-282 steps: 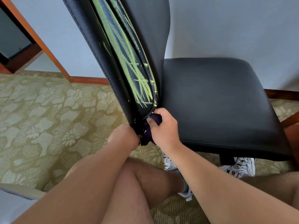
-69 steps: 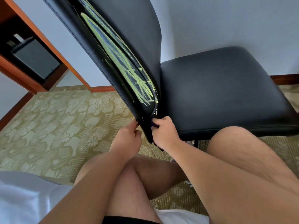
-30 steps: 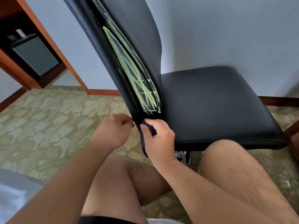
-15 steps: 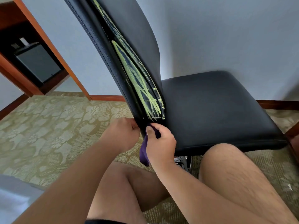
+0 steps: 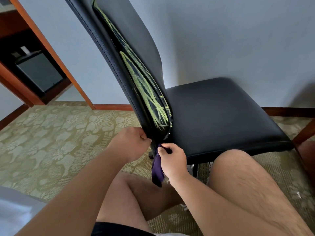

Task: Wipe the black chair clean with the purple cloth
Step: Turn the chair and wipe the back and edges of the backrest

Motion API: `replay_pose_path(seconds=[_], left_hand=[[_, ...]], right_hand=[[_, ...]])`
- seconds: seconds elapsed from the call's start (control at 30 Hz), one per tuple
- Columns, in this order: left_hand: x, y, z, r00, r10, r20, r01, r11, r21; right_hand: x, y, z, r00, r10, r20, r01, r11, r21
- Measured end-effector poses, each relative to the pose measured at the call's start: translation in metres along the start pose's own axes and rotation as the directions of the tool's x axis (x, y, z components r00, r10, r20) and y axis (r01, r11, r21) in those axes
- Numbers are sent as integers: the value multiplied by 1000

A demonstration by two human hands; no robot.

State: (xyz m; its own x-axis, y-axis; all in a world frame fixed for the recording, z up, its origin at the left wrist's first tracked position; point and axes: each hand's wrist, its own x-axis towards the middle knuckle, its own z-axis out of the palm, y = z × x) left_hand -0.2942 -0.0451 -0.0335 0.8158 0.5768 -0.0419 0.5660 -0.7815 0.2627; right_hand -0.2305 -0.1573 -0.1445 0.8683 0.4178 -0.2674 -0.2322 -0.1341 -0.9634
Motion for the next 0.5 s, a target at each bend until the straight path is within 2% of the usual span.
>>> replay_pose_path(seconds=[0.1,0.2,0.37,0.43,0.5], left_hand=[[-2,4,2,999,25,-21,-25,1000,18],[-3,10,6,1000,13,-28,-13,1000,-13],[-2,19,11,997,-36,-73,39,999,35],[-1,20,12,997,-20,-79,23,999,33],[0,21,15,998,-15,-69,20,998,66]], right_hand=[[-7,-15,-6,993,-112,-33,114,991,64],[-14,-20,-13,972,-235,-6,234,969,78],[-21,-3,-22,926,-372,57,373,928,-14],[-19,4,-23,931,-363,29,364,928,-72],[-16,7,-25,958,-287,4,287,956,-57]])
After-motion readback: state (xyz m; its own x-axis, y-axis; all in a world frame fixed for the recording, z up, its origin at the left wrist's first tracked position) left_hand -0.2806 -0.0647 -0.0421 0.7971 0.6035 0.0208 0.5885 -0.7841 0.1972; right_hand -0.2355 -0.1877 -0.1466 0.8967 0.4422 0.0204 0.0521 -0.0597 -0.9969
